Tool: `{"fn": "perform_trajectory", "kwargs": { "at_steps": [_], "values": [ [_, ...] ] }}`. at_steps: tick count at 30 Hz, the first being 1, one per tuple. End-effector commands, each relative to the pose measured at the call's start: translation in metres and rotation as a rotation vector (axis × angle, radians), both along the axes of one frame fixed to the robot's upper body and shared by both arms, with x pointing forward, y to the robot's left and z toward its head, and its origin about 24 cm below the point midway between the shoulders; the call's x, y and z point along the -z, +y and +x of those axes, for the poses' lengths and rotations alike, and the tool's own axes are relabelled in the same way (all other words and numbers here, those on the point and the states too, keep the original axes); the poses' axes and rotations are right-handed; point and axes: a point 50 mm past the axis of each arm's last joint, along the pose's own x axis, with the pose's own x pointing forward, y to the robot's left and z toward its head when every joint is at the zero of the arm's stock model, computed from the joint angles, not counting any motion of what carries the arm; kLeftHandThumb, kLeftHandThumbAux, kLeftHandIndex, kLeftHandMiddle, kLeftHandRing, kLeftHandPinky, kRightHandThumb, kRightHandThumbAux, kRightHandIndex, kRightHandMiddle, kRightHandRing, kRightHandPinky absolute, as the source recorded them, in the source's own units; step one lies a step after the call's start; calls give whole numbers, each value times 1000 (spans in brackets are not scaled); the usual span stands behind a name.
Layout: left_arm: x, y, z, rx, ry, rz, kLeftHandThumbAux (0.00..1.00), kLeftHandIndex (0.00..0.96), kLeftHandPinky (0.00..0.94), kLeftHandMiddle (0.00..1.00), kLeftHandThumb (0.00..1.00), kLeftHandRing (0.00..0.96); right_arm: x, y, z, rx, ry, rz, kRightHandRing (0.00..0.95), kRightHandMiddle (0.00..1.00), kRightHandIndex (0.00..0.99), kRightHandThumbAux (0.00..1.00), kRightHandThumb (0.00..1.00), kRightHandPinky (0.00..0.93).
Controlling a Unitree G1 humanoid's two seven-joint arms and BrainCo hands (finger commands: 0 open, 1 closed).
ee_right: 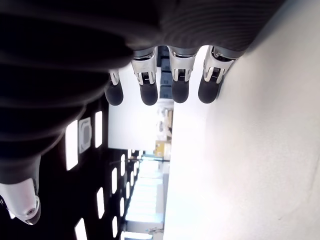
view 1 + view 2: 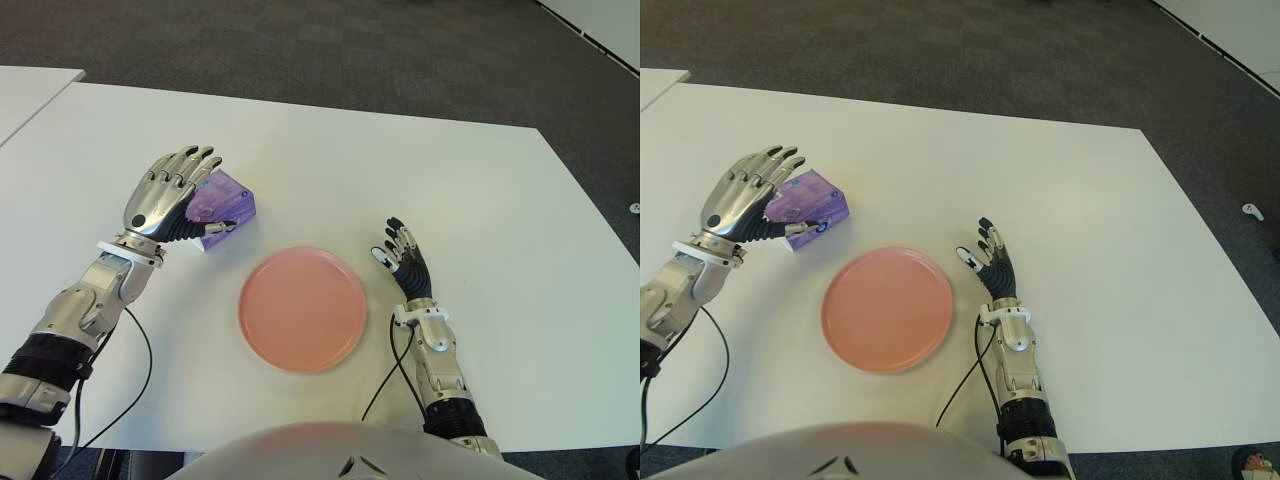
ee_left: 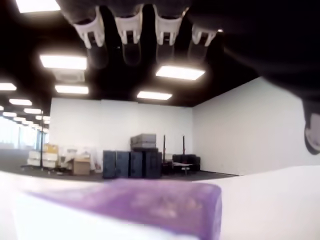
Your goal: Put the tissue paper into the plate.
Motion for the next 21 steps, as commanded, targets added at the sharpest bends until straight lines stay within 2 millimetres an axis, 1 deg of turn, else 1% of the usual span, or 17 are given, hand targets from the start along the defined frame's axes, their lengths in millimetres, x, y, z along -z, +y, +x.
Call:
{"fn": "perform_trajectory", "kwargs": {
  "at_steps": [1, 5, 10, 16, 21],
  "values": [
    [10, -2, 2, 2, 84, -5, 371, 0, 0, 0, 84, 0, 55, -3, -40, 15, 330, 9, 26, 26, 32, 576, 77, 54],
    [19, -1, 6, -29, 155, 23, 359, 0, 0, 0, 74, 0, 55, -3, -40, 15, 329, 8, 28, 27, 33, 575, 76, 58],
    [29, 1, 11, -62, 203, 70, 354, 0, 0, 0, 63, 0, 54, -2, -40, 16, 329, 7, 31, 29, 35, 567, 75, 61],
    [36, 3, 15, -91, 204, 124, 354, 0, 0, 0, 25, 0, 54, -3, -41, 14, 326, 2, 28, 27, 32, 561, 75, 53],
    [39, 3, 18, -99, 212, 142, 356, 0, 0, 0, 19, 0, 54, -3, -41, 13, 327, -1, 27, 27, 33, 558, 79, 53]
  ]
}}
